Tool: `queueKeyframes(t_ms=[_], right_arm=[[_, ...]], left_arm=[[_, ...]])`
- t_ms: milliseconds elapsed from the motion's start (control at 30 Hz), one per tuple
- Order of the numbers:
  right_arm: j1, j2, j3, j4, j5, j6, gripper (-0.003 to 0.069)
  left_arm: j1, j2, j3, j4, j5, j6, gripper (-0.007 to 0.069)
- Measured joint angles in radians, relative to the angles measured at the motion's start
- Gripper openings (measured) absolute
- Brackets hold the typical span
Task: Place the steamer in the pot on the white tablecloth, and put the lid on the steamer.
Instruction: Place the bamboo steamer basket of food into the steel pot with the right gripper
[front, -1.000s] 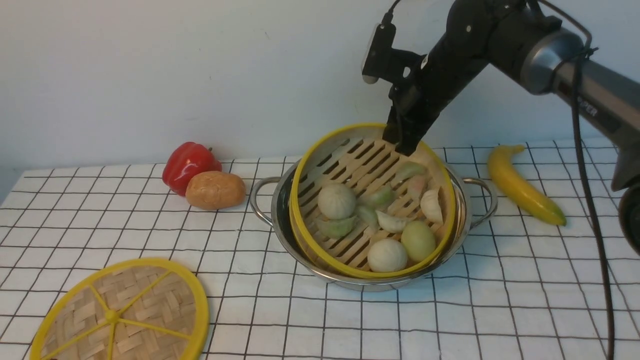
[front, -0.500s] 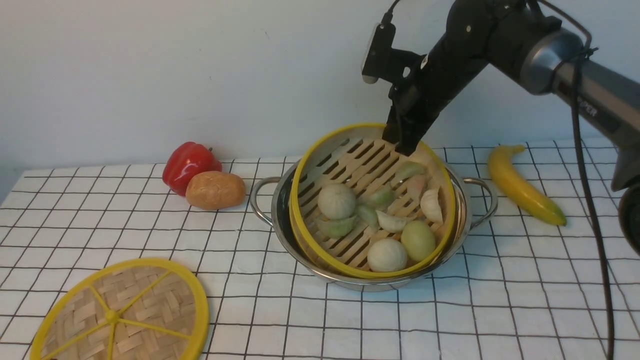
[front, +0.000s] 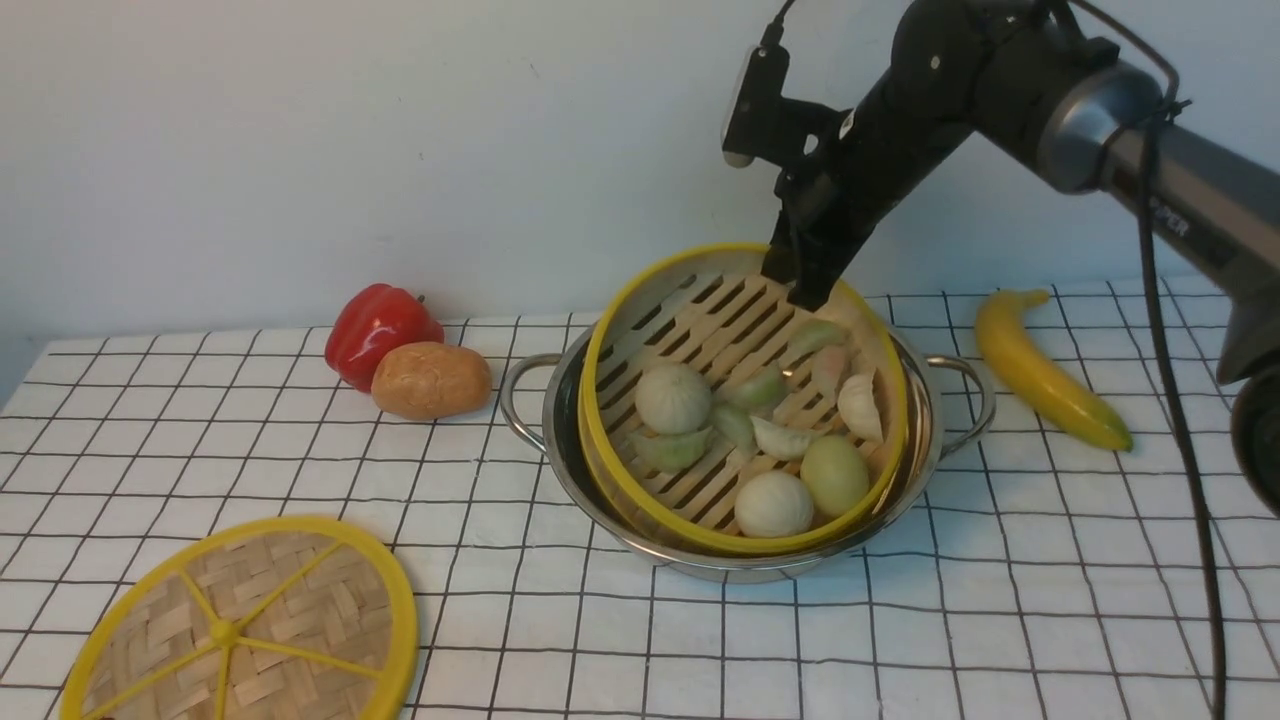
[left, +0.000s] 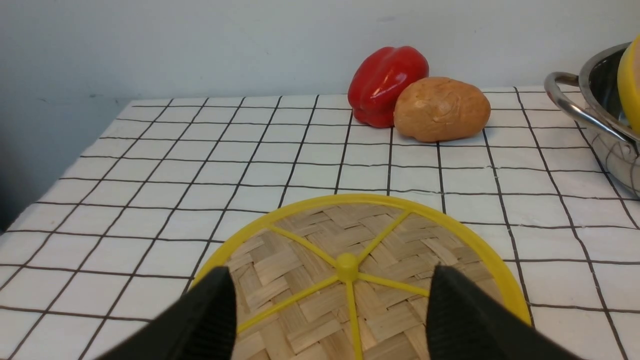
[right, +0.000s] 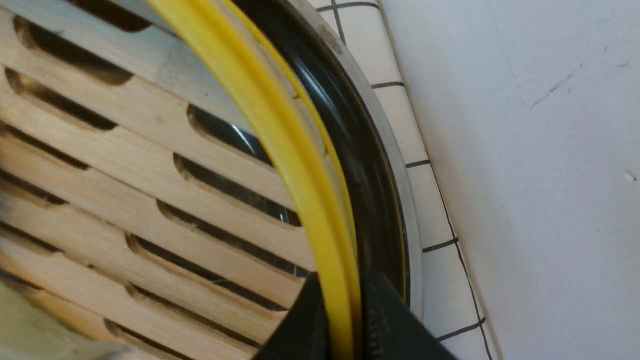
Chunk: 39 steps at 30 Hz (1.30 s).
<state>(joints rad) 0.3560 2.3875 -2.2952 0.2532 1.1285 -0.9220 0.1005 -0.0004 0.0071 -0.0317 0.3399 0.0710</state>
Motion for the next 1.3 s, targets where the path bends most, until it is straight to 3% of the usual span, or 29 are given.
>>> queueKeyframes(t_ms=[867,1100,1133,1300], right_arm=[[0.0,0.026,-0.001,0.001,-0.003,0.014,0.0073],[0.0,0.026,-0.001,0.001,-0.005,0.014,0.0205],[0.0,0.026,-0.001,0.002,-0.01,0.014,0.0258],[0.0,0.026,-0.001,0.003,-0.036,0.014,0.0331]], left_arm=[[0.0,0.0,0.0,0.0,0.0,0.0,0.0474],[0.0,0.0,0.0,0.0,0.0,0.0,0.0474],[0.0,0.0,0.0,0.0,0.0,0.0,0.0474],[0.0,0.0,0.0,0.0,0.0,0.0,0.0474]])
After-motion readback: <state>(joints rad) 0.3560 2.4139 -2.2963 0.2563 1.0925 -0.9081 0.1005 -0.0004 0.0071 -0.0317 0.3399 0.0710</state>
